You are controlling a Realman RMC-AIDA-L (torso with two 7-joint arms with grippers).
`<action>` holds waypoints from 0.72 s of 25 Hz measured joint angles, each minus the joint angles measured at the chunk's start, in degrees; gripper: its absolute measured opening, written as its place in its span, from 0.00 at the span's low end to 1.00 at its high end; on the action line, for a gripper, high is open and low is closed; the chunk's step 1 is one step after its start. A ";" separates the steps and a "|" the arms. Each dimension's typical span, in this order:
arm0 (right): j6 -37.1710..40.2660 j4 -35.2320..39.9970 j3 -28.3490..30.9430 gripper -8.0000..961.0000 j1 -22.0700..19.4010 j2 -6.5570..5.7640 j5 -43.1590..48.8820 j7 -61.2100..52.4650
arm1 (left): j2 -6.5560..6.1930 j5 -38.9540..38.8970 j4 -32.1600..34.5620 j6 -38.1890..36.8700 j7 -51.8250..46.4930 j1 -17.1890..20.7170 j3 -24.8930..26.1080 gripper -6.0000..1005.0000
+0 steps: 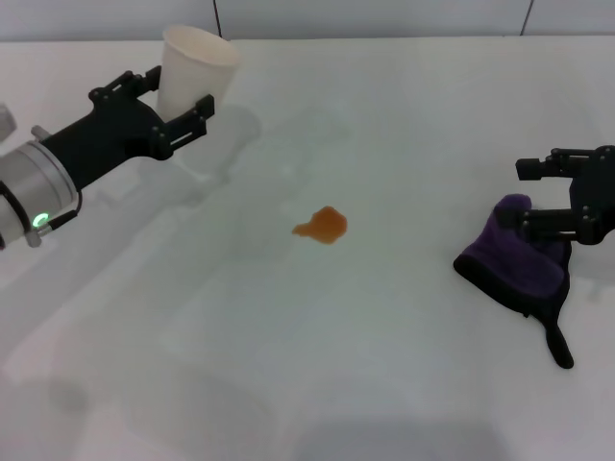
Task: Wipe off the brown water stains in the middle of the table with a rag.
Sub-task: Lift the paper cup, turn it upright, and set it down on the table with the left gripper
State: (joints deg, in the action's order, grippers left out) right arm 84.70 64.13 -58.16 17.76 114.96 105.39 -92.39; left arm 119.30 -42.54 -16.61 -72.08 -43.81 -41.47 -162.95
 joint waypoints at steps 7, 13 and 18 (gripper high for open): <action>0.19 0.21 -0.04 0.77 -0.16 0.00 0.00 0.02 | 0.05 0.35 2.34 3.70 2.32 -0.40 0.00 0.76; 0.17 0.29 -0.02 0.77 0.06 0.00 -0.01 0.02 | 0.03 0.36 4.57 6.78 4.61 -0.40 0.01 0.76; 0.11 0.34 -0.02 0.77 0.24 -0.05 -0.01 0.06 | 0.07 0.36 5.99 8.38 6.23 -0.28 0.01 0.76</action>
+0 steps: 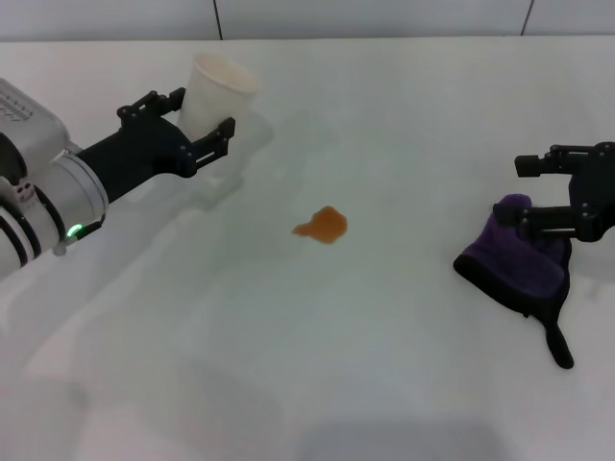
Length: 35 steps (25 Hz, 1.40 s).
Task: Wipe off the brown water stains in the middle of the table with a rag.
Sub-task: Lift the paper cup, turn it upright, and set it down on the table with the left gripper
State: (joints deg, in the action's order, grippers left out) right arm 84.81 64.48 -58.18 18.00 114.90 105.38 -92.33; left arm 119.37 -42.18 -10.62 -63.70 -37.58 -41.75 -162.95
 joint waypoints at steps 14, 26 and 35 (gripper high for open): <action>0.38 0.44 -0.25 0.77 0.02 -0.05 0.05 0.56 | 0.17 -1.73 4.37 1.77 7.17 3.30 0.13 0.76; 1.01 1.54 -0.45 0.77 -0.04 -0.03 0.27 0.57 | 0.16 -2.12 6.44 2.92 9.80 4.83 0.18 0.76; 1.07 1.55 -0.44 0.77 0.03 -0.03 0.88 0.57 | 0.13 -2.12 7.95 5.29 10.95 4.92 0.11 0.77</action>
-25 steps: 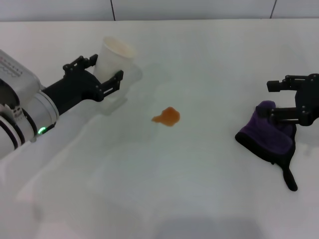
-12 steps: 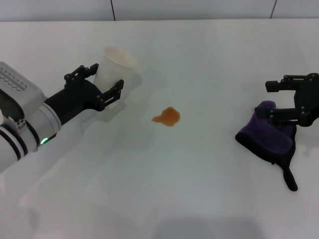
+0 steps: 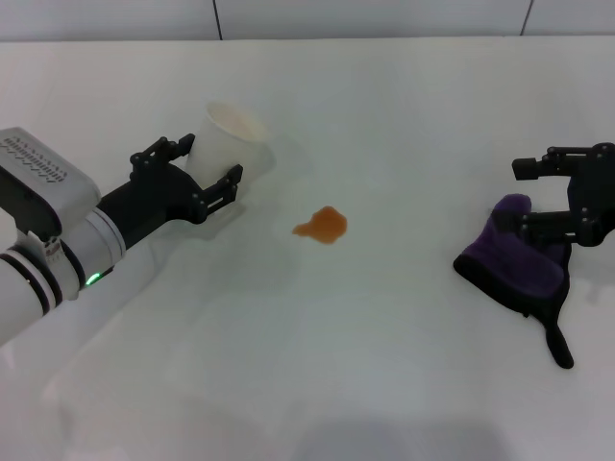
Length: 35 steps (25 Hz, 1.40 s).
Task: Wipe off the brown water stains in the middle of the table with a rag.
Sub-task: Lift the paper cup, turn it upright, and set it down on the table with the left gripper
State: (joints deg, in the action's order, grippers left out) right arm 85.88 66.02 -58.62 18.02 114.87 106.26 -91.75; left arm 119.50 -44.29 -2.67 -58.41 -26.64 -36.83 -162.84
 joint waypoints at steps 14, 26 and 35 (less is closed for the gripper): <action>-0.01 -0.02 0.00 0.77 0.32 -0.02 0.00 0.00 | 0.09 -0.03 1.42 -0.01 1.88 1.50 -0.01 0.77; 0.01 0.22 0.00 0.77 0.43 -0.18 0.55 0.12 | -0.01 -0.02 3.11 -0.36 2.98 3.00 0.59 0.77; 0.09 2.00 0.09 0.77 -0.04 -0.11 0.62 -0.18 | -0.06 -0.13 3.02 -0.03 2.20 2.61 0.72 0.78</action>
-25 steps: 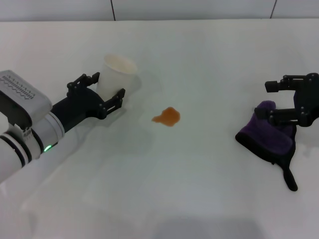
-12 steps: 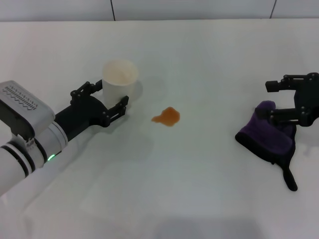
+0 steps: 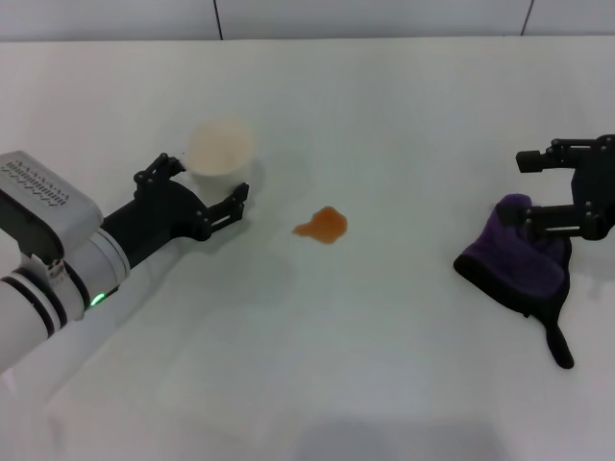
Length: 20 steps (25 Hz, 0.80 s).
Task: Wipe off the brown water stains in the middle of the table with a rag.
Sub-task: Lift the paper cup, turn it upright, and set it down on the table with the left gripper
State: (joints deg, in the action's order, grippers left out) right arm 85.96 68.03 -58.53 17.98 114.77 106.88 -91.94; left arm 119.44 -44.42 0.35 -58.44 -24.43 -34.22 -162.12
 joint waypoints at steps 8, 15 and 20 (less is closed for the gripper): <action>-0.03 0.26 0.18 0.77 0.18 0.02 0.00 0.14 | 0.00 -0.20 0.04 1.68 0.03 -0.40 -0.26 0.87; -0.37 0.27 0.31 0.77 0.28 0.02 0.00 0.31 | 0.00 -0.11 0.08 1.24 -0.04 -0.42 -0.30 0.88; -0.42 0.27 0.41 0.77 0.13 0.01 0.00 0.33 | -0.08 0.16 0.45 0.40 -0.58 -0.89 -0.55 0.88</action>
State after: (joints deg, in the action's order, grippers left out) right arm 85.54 68.30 -58.12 18.11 114.78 106.88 -91.61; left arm 119.36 -44.26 0.80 -58.04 -25.01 -35.10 -162.67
